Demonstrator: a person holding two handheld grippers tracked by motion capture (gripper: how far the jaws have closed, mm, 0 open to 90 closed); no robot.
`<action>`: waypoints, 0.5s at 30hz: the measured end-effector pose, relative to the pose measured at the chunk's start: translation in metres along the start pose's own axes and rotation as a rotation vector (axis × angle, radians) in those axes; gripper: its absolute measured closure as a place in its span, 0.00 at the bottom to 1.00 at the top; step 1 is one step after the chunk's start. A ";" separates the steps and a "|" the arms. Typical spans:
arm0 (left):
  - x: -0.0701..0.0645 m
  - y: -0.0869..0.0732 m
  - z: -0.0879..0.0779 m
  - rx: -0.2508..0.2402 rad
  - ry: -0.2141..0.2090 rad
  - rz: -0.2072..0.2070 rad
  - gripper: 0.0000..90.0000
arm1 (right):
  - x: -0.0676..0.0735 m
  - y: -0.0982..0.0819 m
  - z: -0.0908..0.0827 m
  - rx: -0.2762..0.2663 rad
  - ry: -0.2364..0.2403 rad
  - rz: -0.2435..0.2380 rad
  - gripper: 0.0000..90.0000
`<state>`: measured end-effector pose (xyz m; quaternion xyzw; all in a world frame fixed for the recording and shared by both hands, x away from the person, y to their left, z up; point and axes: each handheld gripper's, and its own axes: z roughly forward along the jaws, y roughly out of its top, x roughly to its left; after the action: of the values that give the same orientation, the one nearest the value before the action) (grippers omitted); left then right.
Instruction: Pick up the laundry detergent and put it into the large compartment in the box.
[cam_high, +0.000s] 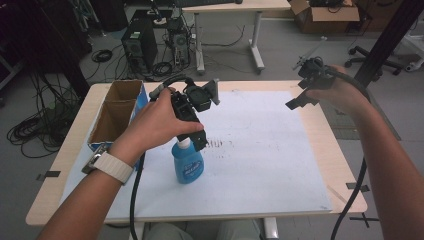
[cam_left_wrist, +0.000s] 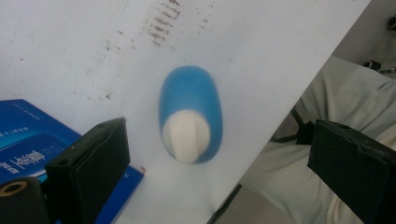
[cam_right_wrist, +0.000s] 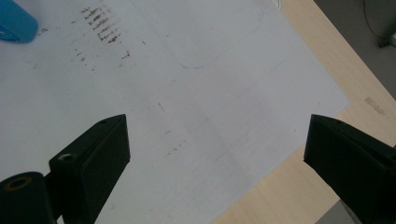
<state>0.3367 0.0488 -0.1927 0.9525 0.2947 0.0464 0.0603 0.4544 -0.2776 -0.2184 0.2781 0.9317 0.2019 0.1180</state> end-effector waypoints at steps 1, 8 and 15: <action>0.003 0.000 0.004 0.005 -0.003 -0.005 0.06 | 0.000 0.000 0.001 -0.001 0.000 0.001 0.08; 0.008 0.000 0.017 0.012 -0.016 -0.011 0.06 | -0.001 0.001 0.003 0.002 0.002 0.005 0.08; 0.013 -0.001 0.033 0.023 -0.028 -0.020 0.06 | 0.000 0.001 0.006 0.008 0.006 0.001 0.08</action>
<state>0.3511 0.0545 -0.2246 0.9507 0.3039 0.0293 0.0538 0.4575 -0.2748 -0.2235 0.2784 0.9327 0.1990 0.1141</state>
